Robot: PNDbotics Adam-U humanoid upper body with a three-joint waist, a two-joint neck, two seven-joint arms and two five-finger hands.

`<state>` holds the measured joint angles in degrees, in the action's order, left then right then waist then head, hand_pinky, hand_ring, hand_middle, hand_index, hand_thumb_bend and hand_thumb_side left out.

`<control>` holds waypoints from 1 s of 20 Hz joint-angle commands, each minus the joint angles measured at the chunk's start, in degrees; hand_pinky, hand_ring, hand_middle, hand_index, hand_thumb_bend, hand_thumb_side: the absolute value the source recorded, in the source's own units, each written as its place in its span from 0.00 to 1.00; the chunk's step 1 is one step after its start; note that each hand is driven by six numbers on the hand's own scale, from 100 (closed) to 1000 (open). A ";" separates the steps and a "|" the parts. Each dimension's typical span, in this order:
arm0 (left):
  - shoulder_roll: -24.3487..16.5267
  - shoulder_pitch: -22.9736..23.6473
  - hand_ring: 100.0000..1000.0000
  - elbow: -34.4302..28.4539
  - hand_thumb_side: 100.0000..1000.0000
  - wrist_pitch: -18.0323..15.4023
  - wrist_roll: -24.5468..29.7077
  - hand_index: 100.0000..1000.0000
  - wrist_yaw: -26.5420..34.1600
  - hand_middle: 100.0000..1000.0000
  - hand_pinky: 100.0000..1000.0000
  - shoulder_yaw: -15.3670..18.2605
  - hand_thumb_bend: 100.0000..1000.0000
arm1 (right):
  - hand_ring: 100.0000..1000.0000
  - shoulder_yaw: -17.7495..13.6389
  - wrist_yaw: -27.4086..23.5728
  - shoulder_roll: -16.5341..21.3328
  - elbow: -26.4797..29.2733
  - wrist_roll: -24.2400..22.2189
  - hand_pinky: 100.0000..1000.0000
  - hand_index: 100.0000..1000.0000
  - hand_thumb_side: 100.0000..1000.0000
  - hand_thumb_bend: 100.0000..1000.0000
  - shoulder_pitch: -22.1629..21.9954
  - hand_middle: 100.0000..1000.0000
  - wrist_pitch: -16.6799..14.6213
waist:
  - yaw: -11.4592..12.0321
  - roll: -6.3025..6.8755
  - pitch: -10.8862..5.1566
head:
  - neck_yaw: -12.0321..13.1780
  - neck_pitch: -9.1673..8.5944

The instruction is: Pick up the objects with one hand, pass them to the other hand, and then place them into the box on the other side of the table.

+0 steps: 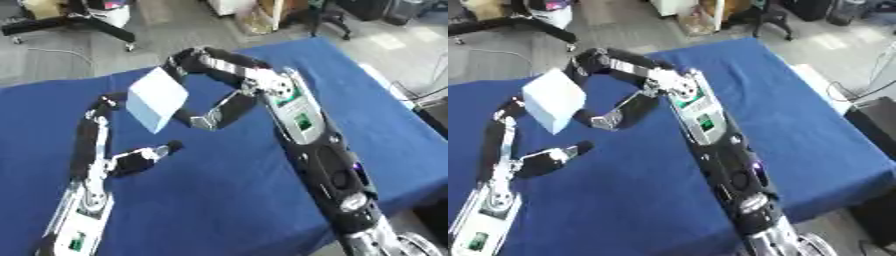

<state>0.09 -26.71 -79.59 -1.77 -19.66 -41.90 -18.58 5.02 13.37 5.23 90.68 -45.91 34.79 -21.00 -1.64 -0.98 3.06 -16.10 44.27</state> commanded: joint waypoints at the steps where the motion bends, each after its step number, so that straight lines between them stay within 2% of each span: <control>1: 0.31 -1.00 0.70 -0.84 0.41 -0.75 -0.38 0.81 0.35 0.70 0.77 -0.28 0.93 | 0.77 -0.43 0.61 -0.09 -0.01 -0.66 0.78 0.40 0.05 0.00 0.91 0.62 -0.85 | -0.04 -0.34 -1.48 | -0.17 -0.15; 17: 0.62 -1.20 0.70 -0.19 0.41 -1.26 -1.03 0.81 1.41 0.71 0.77 -0.48 0.93 | 0.77 -0.33 2.50 -0.57 -1.23 -0.43 0.78 0.40 0.05 0.00 0.88 0.62 -1.81 | -0.06 -0.45 -1.51 | -0.33 -0.15; 20: 0.84 -1.36 0.68 -0.25 0.41 -2.29 -1.11 0.78 2.16 0.67 0.76 -0.79 0.91 | 0.77 -0.37 3.11 -0.69 -1.77 -0.44 0.78 0.40 0.05 0.00 0.82 0.62 -1.78 | -0.09 -0.46 -1.48 | -0.40 -0.15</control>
<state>0.57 -26.77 -79.21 -3.54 -20.69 -40.32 -18.97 5.02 16.14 4.32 88.55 -45.54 34.76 -21.77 -1.66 -0.99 3.06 -16.34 44.27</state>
